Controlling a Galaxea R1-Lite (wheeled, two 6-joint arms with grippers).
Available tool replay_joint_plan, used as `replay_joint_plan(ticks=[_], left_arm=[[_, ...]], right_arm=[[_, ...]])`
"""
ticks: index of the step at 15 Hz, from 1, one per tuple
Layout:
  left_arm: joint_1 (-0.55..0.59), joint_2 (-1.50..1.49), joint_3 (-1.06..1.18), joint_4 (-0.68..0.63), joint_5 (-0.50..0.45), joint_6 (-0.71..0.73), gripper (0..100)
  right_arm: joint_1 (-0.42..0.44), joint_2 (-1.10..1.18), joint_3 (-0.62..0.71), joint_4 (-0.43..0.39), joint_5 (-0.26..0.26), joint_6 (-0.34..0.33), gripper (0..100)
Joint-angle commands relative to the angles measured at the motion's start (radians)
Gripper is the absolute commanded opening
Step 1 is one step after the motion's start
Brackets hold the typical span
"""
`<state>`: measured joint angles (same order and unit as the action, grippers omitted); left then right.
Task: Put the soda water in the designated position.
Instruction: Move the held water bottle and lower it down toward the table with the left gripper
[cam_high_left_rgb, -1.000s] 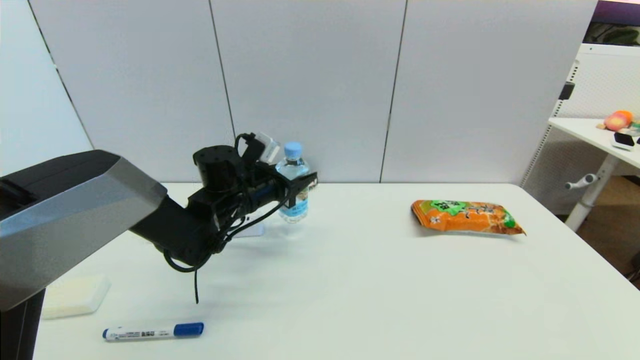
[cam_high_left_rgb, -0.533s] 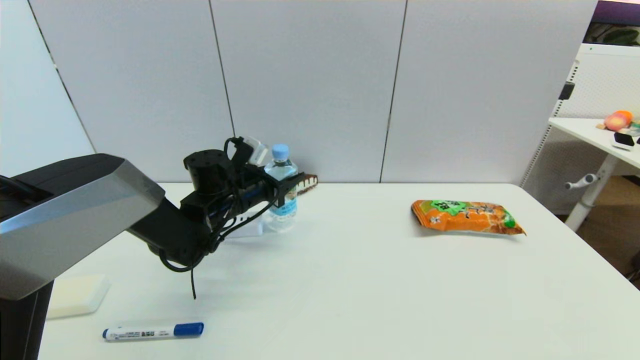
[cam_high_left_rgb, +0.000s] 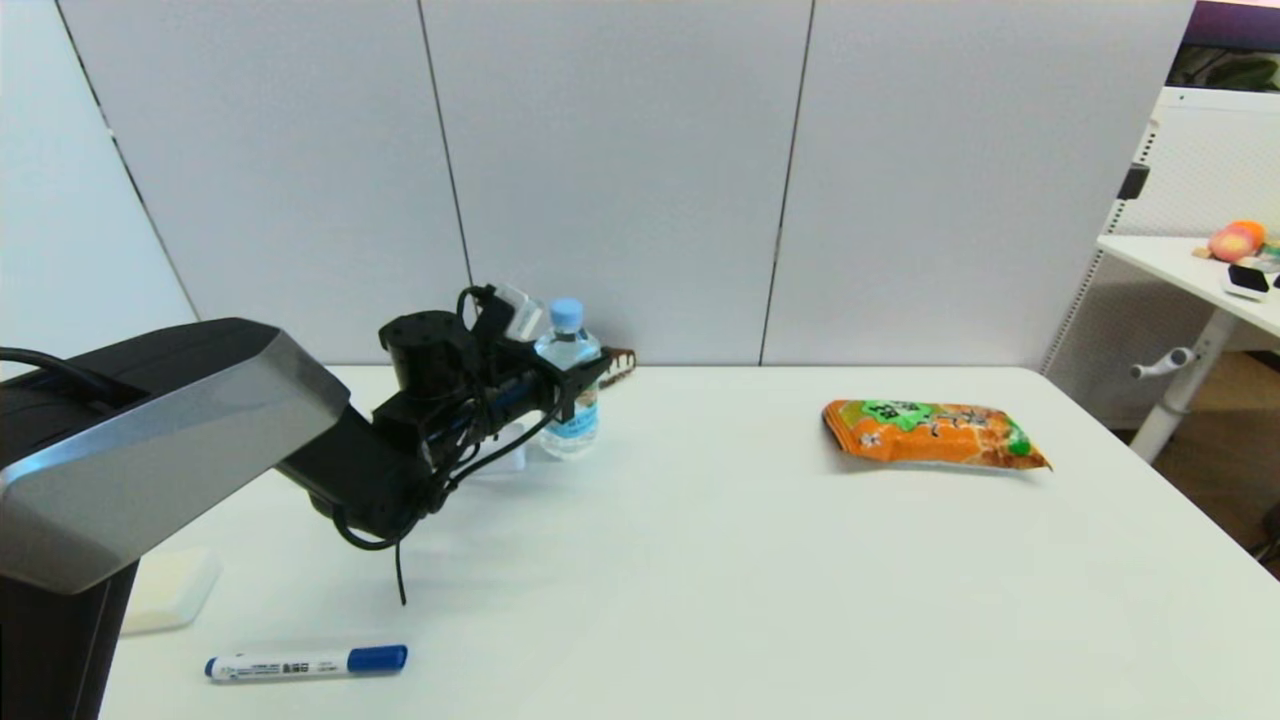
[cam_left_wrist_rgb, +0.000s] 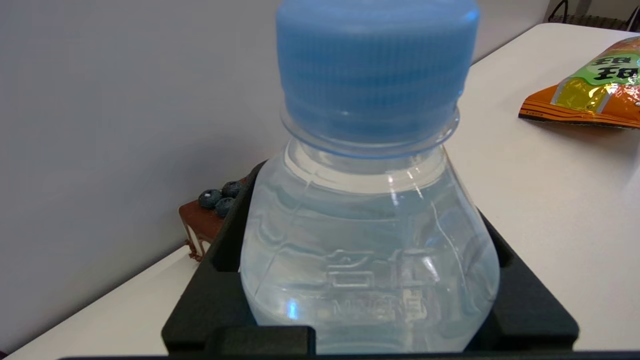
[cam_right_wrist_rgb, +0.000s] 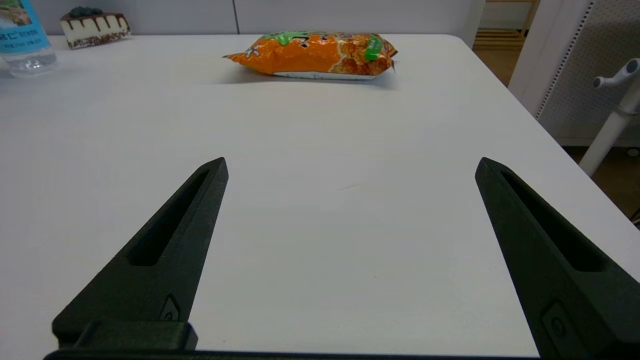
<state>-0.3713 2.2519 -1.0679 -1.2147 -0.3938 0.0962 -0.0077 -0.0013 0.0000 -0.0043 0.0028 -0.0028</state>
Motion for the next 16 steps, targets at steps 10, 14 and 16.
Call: replay_joint_plan(ticks=[10,14,16], left_arm=[[-0.001,0.012,-0.003,-0.019,-0.002,-0.013,100],[-0.001,-0.083,0.049,0.009,-0.002,-0.009,100],[0.000,-0.201,0.141,0.038,0.000,0.002,100]], right_arm=[[0.000,0.000,0.000,0.000,0.000,0.000,100],[0.000,0.000,0.000,0.000,0.000,0.000,100],[0.000,0.000,0.000,0.000,0.000,0.000,100]])
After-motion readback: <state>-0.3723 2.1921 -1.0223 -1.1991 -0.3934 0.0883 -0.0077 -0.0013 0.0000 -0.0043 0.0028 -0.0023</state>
